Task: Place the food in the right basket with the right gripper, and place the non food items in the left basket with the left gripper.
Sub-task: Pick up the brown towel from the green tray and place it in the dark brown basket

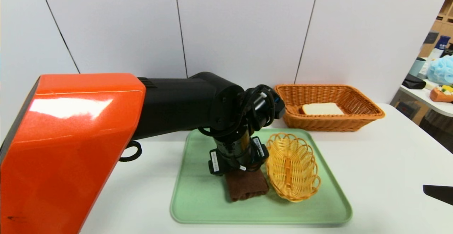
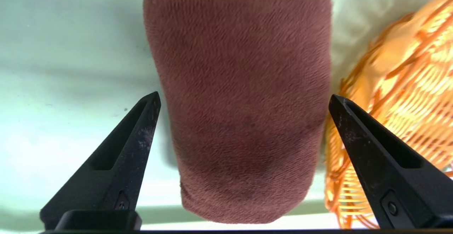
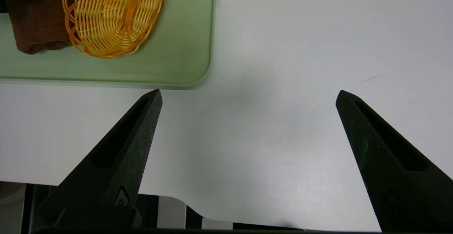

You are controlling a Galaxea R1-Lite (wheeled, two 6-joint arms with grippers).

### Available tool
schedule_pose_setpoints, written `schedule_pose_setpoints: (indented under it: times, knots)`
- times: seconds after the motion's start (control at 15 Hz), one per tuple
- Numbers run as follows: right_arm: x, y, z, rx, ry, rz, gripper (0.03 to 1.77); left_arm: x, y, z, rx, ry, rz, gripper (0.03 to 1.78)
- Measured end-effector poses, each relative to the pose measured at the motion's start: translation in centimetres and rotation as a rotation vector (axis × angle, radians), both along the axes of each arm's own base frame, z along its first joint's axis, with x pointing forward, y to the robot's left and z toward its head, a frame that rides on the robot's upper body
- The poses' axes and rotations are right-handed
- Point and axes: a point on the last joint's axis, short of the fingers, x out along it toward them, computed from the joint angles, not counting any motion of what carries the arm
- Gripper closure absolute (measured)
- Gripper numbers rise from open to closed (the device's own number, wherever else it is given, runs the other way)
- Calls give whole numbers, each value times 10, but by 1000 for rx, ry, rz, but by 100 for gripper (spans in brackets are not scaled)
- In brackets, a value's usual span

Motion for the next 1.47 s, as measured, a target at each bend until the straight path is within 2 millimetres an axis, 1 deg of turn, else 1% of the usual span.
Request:
schedule_pose_setpoints:
  times: [0.4,0.67,0.8,1.47]
  knots:
    - [0,0,0,8,5,10,10,3,-1,-5,89,-60,-67,12]
    - [1,1,1,10,4,11,10,4,-5,-11,90,-56,-71,12]
    - [1,1,0,9,5,12,10,5,-8,-10,63,-67,-70,12]
    - [3,2,-1,10,15,17,10,6,-9,-15,72,-58,-70,12]
